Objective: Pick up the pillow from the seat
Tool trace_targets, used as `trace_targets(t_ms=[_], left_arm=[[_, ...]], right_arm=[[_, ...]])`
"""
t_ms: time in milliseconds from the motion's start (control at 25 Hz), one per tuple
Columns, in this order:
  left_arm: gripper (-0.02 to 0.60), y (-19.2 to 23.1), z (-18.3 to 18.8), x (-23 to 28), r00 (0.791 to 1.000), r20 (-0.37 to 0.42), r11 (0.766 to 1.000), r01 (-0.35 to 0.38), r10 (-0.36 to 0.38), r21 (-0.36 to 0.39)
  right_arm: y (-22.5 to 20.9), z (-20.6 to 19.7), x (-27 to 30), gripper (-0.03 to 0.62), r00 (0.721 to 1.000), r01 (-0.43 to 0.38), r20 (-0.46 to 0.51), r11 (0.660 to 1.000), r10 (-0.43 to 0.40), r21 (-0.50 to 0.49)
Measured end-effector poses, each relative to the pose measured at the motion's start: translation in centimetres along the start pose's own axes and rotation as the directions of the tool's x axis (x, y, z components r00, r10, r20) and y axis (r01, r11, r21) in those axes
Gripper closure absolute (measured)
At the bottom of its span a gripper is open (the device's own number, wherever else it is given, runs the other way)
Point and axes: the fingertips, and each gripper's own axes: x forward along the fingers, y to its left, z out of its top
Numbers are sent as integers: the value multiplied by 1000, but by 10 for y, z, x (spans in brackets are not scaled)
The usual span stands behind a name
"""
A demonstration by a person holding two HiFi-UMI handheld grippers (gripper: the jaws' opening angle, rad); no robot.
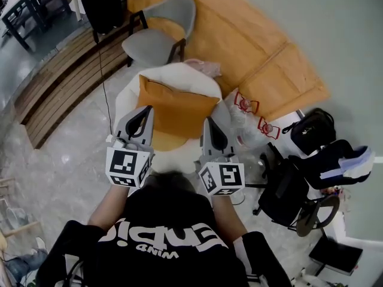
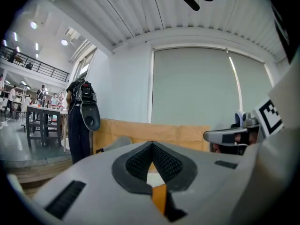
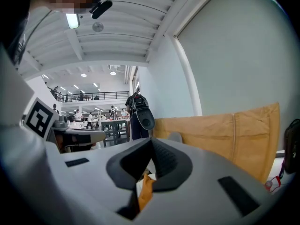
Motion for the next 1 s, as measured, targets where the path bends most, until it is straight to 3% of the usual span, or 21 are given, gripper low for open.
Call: trace_targets(t_ms=[360,1000], left_arm=[[578,7,9,30,1000,11,1000,-15,15,-3],[578,61,-74,125,988,-141,996,-74,66,-48]], right_arm=[[-17,-1,37,572,999,-45,-10,999,45,8],[-77,-72,124,572,989,-24,-146,998,32,54]])
